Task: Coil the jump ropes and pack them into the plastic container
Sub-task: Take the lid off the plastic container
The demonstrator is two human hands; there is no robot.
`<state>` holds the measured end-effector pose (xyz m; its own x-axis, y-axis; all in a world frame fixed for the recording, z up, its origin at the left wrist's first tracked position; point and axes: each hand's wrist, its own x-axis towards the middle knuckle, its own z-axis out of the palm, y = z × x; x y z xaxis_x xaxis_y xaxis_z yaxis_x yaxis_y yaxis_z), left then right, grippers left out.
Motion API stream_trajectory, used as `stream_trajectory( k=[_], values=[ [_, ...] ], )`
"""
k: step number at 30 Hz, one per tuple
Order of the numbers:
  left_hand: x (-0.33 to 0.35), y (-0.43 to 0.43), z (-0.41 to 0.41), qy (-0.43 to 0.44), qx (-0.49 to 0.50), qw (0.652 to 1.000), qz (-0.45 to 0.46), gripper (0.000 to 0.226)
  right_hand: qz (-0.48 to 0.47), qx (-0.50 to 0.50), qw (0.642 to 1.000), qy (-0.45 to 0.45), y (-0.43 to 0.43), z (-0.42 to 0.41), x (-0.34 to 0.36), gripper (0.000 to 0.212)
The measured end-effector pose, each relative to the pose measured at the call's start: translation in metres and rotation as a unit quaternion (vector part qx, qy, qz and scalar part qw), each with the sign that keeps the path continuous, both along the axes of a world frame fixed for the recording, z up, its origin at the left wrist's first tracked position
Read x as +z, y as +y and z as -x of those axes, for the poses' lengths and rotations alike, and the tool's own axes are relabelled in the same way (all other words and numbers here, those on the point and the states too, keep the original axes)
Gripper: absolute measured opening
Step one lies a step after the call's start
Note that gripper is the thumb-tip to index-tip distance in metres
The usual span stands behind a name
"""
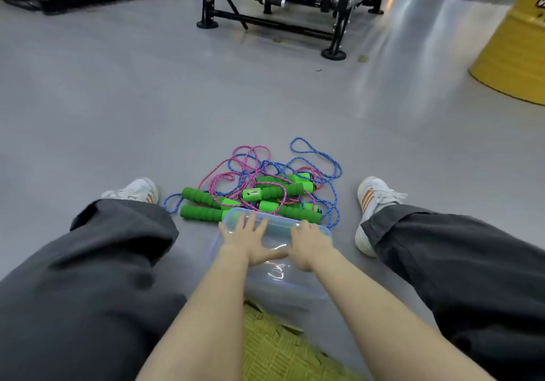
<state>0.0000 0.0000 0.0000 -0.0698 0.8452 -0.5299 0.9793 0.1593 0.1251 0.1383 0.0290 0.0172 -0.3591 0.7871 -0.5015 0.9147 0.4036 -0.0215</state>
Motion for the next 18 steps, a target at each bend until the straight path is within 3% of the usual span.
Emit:
stream_trajectory(
  k=[4, 6, 10, 14, 16, 18],
  values=[
    [-0.014, 0.006, -0.008, 0.023, 0.039, 0.997, -0.064, 0.097, -0.04, -0.005, 0.999, 0.032, 0.008, -0.012, -0.015, 0.054],
    [-0.025, 0.007, -0.015, 0.027, 0.043, 0.993, -0.109, 0.102, -0.134, -0.007, 0.987, 0.086, 0.011, -0.02, -0.032, 0.05],
    [-0.043, 0.018, -0.014, 0.038, 0.064, 0.984, -0.161, 0.122, -0.131, -0.004, 0.988, 0.078, 0.022, -0.023, -0.057, 0.05],
    [-0.04, 0.04, 0.001, 0.001, 0.095, 0.978, -0.187, 0.085, -0.159, 0.007, 0.981, 0.108, 0.045, -0.014, -0.054, 0.058],
    [-0.035, 0.043, 0.013, -0.033, 0.126, 0.969, -0.21, 0.065, -0.117, 0.025, 0.983, 0.14, 0.06, -0.011, -0.051, 0.076],
    [-0.035, 0.042, 0.028, -0.063, 0.152, 0.954, -0.25, 0.059, -0.086, 0.007, 0.974, 0.209, 0.067, -0.013, -0.047, 0.077]
  ],
)
